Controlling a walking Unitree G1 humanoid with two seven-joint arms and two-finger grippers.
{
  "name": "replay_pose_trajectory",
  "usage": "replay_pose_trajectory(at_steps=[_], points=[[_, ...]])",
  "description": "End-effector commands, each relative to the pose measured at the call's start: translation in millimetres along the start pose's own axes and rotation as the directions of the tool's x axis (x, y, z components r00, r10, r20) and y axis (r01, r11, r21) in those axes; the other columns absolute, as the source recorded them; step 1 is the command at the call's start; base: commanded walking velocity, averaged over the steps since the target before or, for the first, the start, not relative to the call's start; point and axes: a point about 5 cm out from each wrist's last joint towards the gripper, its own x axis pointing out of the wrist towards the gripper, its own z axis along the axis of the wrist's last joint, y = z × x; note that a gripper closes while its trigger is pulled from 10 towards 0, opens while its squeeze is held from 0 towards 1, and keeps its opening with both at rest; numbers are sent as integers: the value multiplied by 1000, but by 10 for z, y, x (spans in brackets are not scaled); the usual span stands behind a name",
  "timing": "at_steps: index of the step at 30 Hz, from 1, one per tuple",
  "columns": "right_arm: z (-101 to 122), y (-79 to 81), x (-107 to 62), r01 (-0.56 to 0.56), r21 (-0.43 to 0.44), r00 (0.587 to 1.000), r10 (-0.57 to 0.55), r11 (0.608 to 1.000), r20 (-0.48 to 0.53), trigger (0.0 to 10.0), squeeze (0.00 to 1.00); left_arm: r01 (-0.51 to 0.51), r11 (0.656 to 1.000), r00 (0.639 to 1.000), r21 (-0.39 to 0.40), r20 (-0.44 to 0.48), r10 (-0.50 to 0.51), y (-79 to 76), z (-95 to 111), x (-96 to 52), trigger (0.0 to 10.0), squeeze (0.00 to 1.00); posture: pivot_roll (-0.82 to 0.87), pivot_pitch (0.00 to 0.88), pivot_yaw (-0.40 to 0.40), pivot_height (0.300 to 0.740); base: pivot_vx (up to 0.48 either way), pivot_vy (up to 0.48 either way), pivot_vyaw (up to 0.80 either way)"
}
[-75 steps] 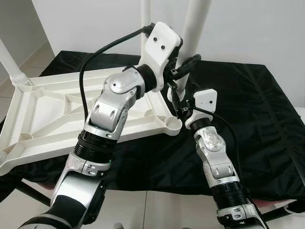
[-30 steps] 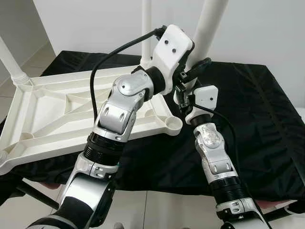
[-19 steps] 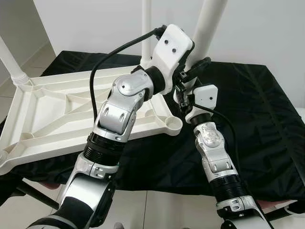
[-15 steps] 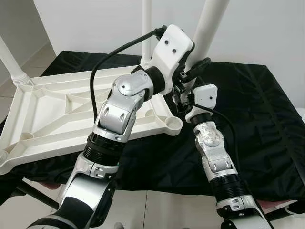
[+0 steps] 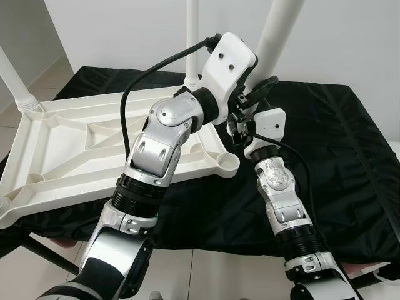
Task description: Building children table
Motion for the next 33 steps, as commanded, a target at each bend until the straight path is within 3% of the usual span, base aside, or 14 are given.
replay_pose_trajectory(at_steps=[1, 2, 3, 6, 7, 10, 18, 19, 20, 24, 25, 26, 27, 33], points=[[12, 1, 20, -4, -4, 1000, 4, 1000, 13, 10000, 0, -88, 996, 996, 11, 16, 88, 33, 46, -13, 10000, 0, -18, 0, 14, 740, 0, 0, 0], [1, -4, 28, -4, -6, 1000, 4, 1000, 10, 5490, 0, -83, 996, 996, 11, 18, 83, 22, 51, -13, 10000, 0, -18, 0, 14, 740, 0, 0, 0], [-4, -7, 32, -5, -7, 1000, 5, 1000, 8, 4039, 0, -81, 997, 997, 12, 18, 81, 18, 53, -12, 10000, 0, -17, 0, 13, 740, 0, 0, 0], [-6, -7, 34, -7, -6, 1000, 7, 1000, 9, 4039, 0, -79, 997, 997, 12, 19, 79, 13, 56, -11, 10000, 0, -17, 0, 13, 740, 0, 0, 0], [-8, -10, 38, -8, -6, 1000, 8, 1000, 10, 1922, 0, -76, 997, 997, 13, 19, 76, 6, 57, -10, 10000, 0, -16, 0, 14, 740, 0, 0, 0], [-10, -21, 49, -7, -4, 1000, 7, 1000, 15, 0, 0, -70, 997, 997, 13, 19, 70, -6, 58, -9, 10000, 0, -16, 0, 15, 740, 0, 0, 0], [0, -35, 63, -9, -10, 999, 9, 1000, 30, 0, 0, -52, 999, 999, 12, 13, 52, -43, 43, -4, 10000, 0, -15, 0, 17, 740, 0, 0, 0], [1, -31, 62, -12, -11, 999, 12, 1000, 31, 7608, 0, -52, 999, 999, 12, 12, 52, -42, 40, -4, 10000, 0, -15, 0, 17, 740, 0, 0, 0], [6, -20, 57, -20, -8, 999, 21, 1000, 35, 10000, 0, -52, 999, 999, 10, 8, 52, -40, 33, -6, 10000, 0, -16, 0, 16, 740, 0, 0, 0], [8, -6, 50, -28, 5, 999, 28, 1000, 35, 10000, 0, -53, 999, 999, 9, 4, 53, -36, 21, -9, 10000, 0, -16, 0, 16, 740, 0, 0, 0], [4, 3, 45, -32, 7, 999, 32, 999, 33, 10000, 0, -56, 998, 998, -11, 5, 56, -30, 14, -12, 10000, 361, -17, 0, 16, 740, 0, 0, 0], [4, 3, 45, -32, 7, 999, 32, 999, 33, 10000, 0, -56, 998, 998, -11, 5, 56, -30, 14, -12, 10000, 361, -17, 0, 16, 740, 0, 0, 0], [1, 9, 42, -33, 12, 999, 32, 999, 32, 10000, 0, -47, 998, 999, -48, 18, 48, -31, 18, -16, 10000, 1000, -18, 0, 16, 740, 0, 0, 0], [-5, 19, 41, -28, 31, 999, 27, 999, 28, 10000, 0, -44, 997, 999, -60, 10, 45, -27, 2, -27, 10000, 1000, -19, 0, 16, 740, 0, 0, 0]])
